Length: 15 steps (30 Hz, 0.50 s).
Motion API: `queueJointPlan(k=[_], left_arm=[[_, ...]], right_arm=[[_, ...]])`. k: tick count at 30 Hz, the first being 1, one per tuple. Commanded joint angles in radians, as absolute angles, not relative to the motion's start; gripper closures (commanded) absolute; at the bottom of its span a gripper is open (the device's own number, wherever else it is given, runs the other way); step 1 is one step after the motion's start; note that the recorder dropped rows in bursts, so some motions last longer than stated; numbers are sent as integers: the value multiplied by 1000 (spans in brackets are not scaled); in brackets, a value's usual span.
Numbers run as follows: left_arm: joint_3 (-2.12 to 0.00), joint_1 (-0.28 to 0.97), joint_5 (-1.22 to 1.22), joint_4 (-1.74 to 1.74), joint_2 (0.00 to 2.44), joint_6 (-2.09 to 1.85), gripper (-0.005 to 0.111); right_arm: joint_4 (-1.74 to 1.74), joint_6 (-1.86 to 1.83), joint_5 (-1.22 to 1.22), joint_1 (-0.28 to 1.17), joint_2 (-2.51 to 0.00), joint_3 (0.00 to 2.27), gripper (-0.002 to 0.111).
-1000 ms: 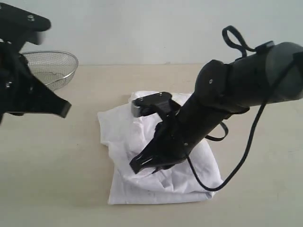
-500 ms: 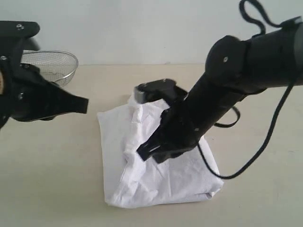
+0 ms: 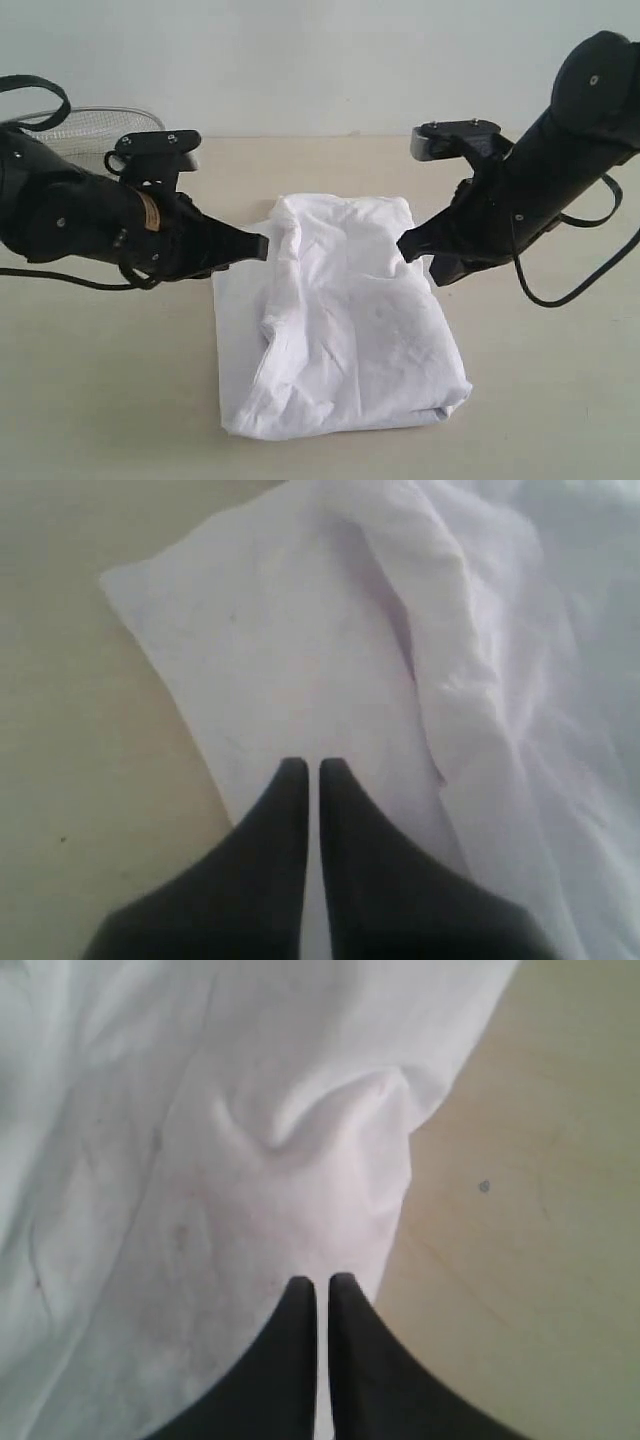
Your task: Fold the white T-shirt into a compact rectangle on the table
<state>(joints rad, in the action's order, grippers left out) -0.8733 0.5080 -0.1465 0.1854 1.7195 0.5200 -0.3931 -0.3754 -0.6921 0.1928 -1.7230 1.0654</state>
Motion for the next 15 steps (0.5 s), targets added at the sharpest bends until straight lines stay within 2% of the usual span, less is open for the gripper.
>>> queueJointPlan(k=[1, 7, 11, 15], left_arm=[[-892, 484, -179, 165, 1717, 515, 102], [-892, 468, -307, 143, 1628, 329, 102], [-892, 383, -409, 254, 1577, 306, 102], [-899, 296, -383, 401, 1549, 311, 102]], right_arm=[[-379, -384, -723, 181, -1706, 1072, 109], [-379, -409, -728, 181, -1706, 1072, 109], [-379, -409, -730, 181, -1706, 1072, 109], [-385, -409, -724, 181, -1706, 1072, 109]])
